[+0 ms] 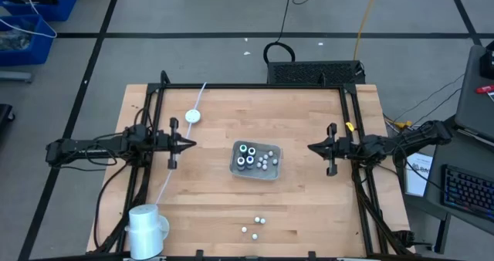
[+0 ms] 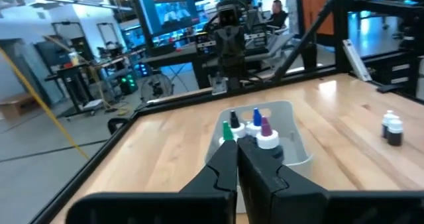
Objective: Pick & Place food coloring
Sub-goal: Put the small green food coloring bottle into the gray container
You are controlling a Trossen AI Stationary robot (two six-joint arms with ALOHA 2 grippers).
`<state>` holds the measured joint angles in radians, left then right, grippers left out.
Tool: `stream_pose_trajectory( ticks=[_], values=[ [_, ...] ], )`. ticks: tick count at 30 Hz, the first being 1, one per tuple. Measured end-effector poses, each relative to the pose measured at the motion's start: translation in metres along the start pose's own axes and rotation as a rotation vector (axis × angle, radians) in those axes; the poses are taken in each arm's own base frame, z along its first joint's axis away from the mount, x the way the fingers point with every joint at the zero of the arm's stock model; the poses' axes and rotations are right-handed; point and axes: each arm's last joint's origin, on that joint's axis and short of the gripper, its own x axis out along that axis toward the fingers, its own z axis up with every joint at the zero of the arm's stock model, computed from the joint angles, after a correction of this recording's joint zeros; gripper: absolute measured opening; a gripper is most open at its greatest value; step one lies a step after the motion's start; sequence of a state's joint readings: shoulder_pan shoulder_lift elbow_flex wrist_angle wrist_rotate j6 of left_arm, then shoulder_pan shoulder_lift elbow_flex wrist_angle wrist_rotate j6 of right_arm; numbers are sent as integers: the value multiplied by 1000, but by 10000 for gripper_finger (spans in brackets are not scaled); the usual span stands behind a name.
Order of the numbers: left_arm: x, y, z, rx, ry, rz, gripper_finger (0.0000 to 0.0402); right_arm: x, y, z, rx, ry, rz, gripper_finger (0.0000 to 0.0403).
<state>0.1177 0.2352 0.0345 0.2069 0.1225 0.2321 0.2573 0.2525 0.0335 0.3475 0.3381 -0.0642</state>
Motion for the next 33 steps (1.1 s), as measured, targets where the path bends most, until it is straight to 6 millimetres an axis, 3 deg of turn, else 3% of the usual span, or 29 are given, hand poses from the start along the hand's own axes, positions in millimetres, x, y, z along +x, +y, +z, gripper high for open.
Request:
stream_pose_trajectory(
  ticks=[6,13,17,20,23,33],
  values=[
    [0,1,1,1,-7,30,4,1,1,-2,-7,20,2,0],
    [0,2,3,-10,-27,35,34,4,3,3,36,-26,62,0],
    [0,2,3,-13,-29,36,35,13,11,-1,22,102,114,0],
    [0,2,3,-13,-29,36,30,30,22,20,50,137,146,0],
    [0,2,3,-14,-29,36,22,56,39,23,37,279,179,0],
    [0,1,3,-77,-24,33,11,158,126,57,-125,536,312,0]
  ],
)
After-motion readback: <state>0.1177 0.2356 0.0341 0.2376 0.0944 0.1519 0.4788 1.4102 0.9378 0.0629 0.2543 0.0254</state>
